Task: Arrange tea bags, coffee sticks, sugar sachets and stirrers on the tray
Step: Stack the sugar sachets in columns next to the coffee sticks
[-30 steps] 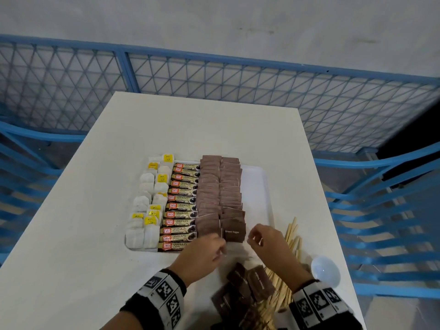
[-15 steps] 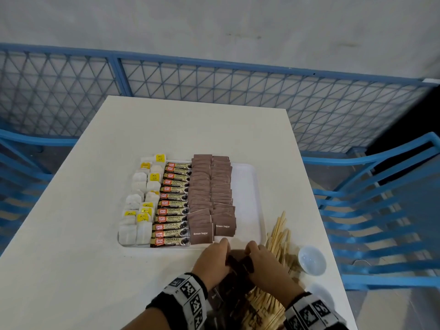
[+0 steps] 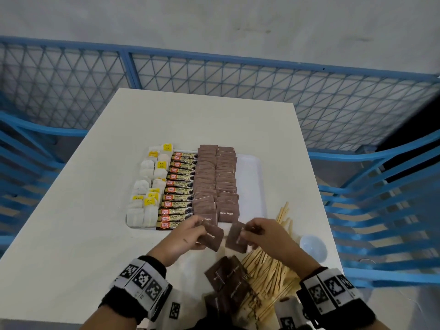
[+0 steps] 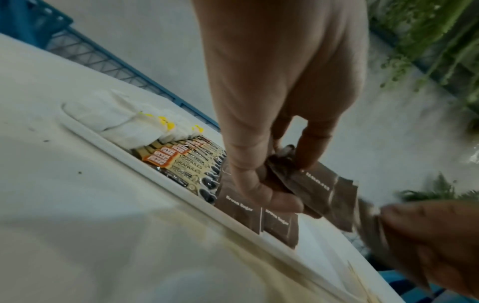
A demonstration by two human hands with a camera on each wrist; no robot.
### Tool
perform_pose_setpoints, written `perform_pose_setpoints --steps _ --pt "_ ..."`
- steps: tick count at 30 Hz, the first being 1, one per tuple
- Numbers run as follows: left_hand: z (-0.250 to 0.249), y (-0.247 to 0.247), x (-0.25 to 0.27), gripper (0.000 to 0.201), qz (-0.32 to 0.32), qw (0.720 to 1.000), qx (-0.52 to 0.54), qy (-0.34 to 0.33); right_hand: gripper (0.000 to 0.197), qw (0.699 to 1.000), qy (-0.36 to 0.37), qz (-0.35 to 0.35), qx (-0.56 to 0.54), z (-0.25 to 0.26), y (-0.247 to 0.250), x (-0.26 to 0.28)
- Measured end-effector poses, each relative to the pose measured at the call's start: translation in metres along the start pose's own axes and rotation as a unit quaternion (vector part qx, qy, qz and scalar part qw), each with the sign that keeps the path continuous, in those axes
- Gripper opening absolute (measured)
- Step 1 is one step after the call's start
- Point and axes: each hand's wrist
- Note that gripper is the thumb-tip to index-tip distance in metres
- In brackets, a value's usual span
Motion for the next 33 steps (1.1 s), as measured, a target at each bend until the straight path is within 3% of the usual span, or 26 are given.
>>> perform_pose_setpoints --steps 5,8,10,13,16,19,22,25,27,29,33 --pt "-0.006 -0.016 0.011 0.027 0.039 0.994 0.104 0.0 0.01 0.982 0.039 0.045 -0.179 0.03 0.001 0.0" --pt "-0.008 -0.021 0.019 0.043 0.091 0.992 0.083 -0.018 0.018 0.981 0.038 0.029 -0.189 0.033 -0.013 -0.004" --pt "-0.006 -0.019 0.022 0.047 0.077 0.995 0.062 -0.028 0.017 0.977 0.05 0.04 -0.204 0.033 -0.019 -0.005" --pt "0.002 -0.01 0.022 0.048 0.056 0.997 0.002 -0.051 0.016 0.965 0.096 0.108 -0.218 0.03 -0.02 -0.003" --pt "0.009 -0.004 0.024 0.051 0.066 0.997 -0.006 -0.036 0.027 0.974 0.149 0.152 -0.083 0.021 -0.022 -0.004" --pt "0.018 0.001 0.029 0.017 0.061 0.998 -0.016 -0.023 0.037 0.965 0.198 0.138 0.104 0.009 -0.028 -0.005" --pt "0.027 0.006 0.033 0.018 0.053 0.992 -0.113 -0.019 0.063 0.929 0.216 0.182 0.239 -0.005 -0.038 -0.004" --pt "0.041 0.001 0.033 0.029 0.094 0.948 -0.299 -0.049 0.089 0.871 0.258 0.183 0.375 -0.019 -0.053 -0.005" --pt "0.05 -0.006 0.032 0.024 0.122 0.917 -0.371 -0.076 0.088 0.853 0.279 0.162 0.41 -0.023 -0.059 -0.009" --pt "0.061 -0.01 0.029 0.015 0.127 0.899 -0.413 -0.07 0.079 0.861 0.268 0.158 0.403 -0.021 -0.06 -0.012" --pt "0.081 -0.017 0.022 0.03 0.117 0.87 -0.478 -0.039 0.053 0.882 0.232 0.167 0.375 -0.013 -0.056 -0.018"
Point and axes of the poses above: each hand's wrist, its own x-axis away from the middle knuckle, its own y-axis out of the back of the hand, z = x × y, and after that the axes turned 12 degrees about x, right-handed
